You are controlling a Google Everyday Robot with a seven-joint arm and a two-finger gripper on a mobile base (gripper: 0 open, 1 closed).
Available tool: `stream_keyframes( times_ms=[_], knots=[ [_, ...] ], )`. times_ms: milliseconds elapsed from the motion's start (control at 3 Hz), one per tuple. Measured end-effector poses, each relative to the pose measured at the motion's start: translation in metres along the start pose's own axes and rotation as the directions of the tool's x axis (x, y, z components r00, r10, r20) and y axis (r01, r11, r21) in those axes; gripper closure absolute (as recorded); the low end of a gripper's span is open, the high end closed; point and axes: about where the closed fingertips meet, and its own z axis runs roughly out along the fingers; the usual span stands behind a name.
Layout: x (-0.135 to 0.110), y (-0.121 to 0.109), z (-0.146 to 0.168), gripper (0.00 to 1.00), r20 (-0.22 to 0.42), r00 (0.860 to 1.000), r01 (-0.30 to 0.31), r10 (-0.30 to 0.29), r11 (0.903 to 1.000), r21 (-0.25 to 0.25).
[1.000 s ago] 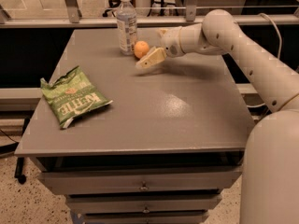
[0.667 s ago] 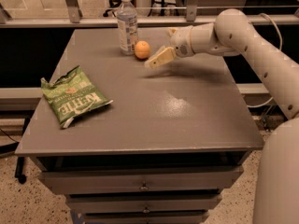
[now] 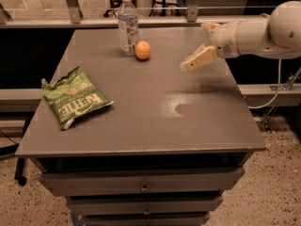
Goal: Move orange near blue plastic bottle
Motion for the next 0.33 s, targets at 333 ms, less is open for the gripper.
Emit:
stream_keyframes(
  times_ms=[333],
  knots=[
    [0.0056, -0.0042, -0.0205, 0.0, -0.006, 1.0, -0.006, 0.006, 0.9996, 0.026]
  ],
)
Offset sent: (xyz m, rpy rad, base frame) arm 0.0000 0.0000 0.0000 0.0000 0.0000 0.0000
